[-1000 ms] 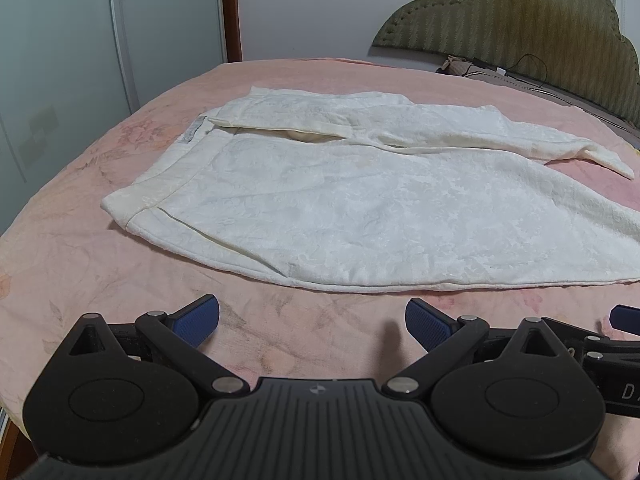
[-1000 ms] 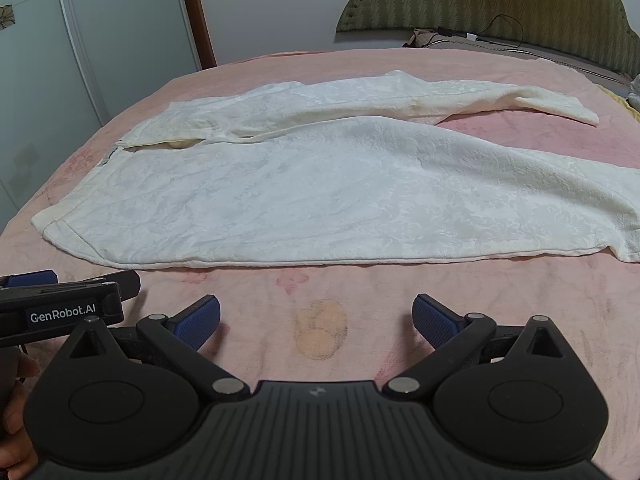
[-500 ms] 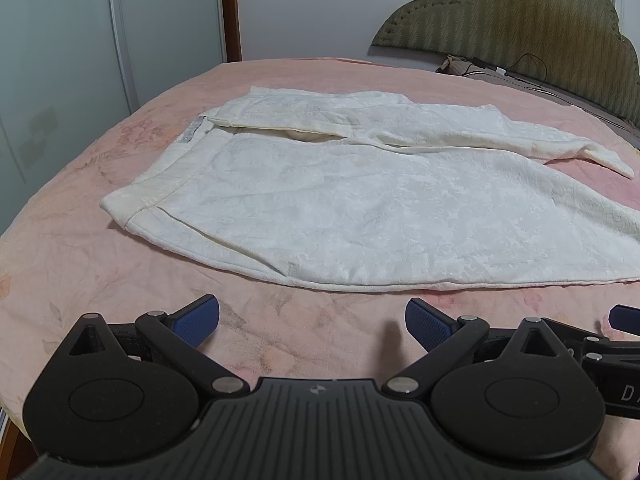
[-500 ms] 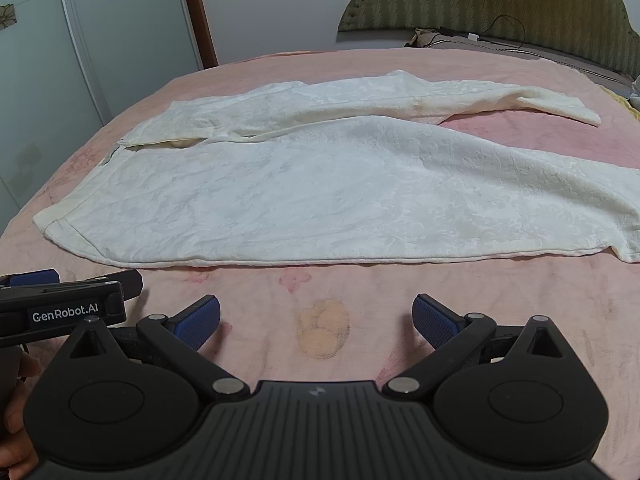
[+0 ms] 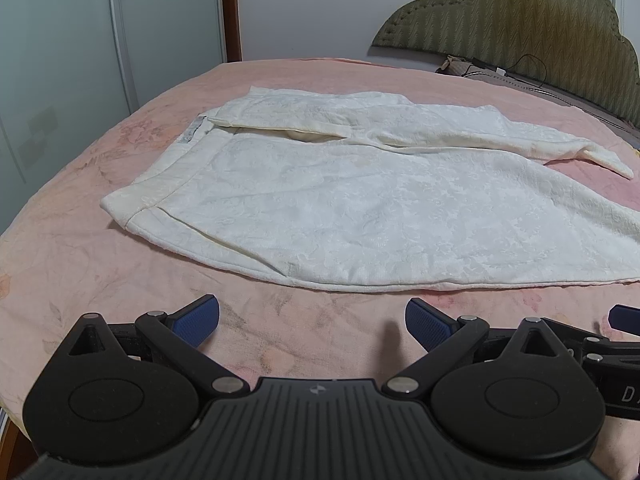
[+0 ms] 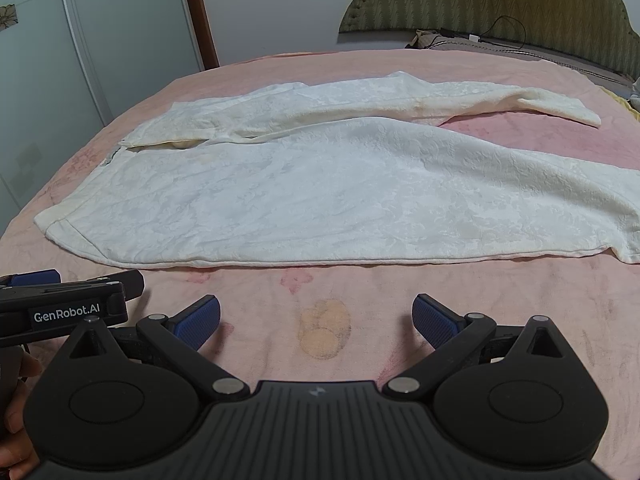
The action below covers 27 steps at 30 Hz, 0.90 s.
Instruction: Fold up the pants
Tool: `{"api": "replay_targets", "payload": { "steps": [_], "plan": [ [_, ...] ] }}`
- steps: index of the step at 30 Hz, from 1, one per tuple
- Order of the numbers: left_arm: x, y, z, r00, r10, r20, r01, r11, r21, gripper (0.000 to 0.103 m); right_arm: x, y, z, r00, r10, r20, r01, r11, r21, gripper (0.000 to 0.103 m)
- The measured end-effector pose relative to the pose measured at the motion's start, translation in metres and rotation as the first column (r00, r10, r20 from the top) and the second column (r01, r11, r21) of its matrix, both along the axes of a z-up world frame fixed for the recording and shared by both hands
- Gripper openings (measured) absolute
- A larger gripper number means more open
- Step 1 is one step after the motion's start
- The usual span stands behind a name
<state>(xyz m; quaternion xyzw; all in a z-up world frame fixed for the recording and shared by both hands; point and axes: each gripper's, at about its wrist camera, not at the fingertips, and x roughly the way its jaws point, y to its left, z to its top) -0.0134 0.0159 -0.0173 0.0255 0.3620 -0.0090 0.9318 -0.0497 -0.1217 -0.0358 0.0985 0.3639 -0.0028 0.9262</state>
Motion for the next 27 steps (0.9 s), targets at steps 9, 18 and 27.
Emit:
{"api": "replay_targets", "payload": {
  "steps": [9,18,27],
  "plan": [
    [0.0003,-0.0001,0.0001,1.000,-0.001,-0.001,0.001,1.000,-0.001,0.101,0.0009,0.0037,0.0019,1.000,0.009,0.003,-0.009,1.000,0.003,0.103],
    [0.0004,-0.0001,0.0002,1.000,-0.001,-0.001,0.001,1.000,-0.001,0.101,0.0006,0.0020,0.0011,1.000,0.011,0.004,-0.011,1.000,0.009,0.103],
    [-0.0011,0.0002,0.0011,1.000,-0.003,0.007,0.003,1.000,-0.001,0.101,-0.0021,0.0003,0.0019,1.000,0.021,0.020,-0.021,1.000,0.016,0.103]
  ]
}}
